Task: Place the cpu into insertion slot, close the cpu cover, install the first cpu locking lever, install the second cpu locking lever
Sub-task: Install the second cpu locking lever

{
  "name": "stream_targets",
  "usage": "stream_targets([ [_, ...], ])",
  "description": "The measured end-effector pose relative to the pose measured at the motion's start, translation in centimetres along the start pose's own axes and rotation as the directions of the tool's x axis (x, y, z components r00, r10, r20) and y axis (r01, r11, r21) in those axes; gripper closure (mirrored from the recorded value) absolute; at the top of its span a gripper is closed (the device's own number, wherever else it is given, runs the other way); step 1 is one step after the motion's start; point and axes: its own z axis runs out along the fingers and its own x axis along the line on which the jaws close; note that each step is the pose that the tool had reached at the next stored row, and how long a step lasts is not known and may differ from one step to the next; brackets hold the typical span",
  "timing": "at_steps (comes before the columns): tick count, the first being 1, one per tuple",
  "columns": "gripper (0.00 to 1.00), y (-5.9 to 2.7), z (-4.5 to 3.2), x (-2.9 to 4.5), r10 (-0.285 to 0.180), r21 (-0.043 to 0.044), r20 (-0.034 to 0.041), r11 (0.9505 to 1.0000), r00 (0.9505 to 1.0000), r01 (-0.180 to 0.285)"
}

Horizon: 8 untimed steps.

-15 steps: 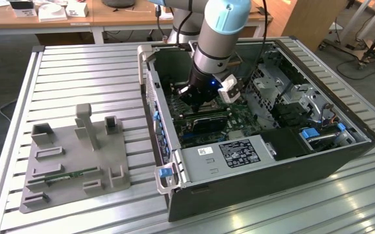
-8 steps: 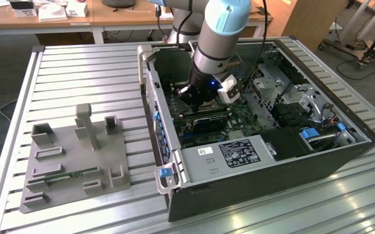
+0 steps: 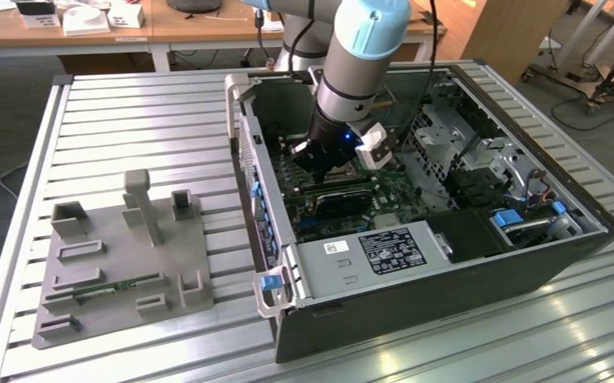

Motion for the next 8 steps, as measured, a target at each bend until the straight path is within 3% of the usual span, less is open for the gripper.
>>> stream_targets([
  [8, 0.9, -0.01, 0.1, 0.24, 0.0, -0.0003, 0.0, 1.0, 1.0, 0.0],
])
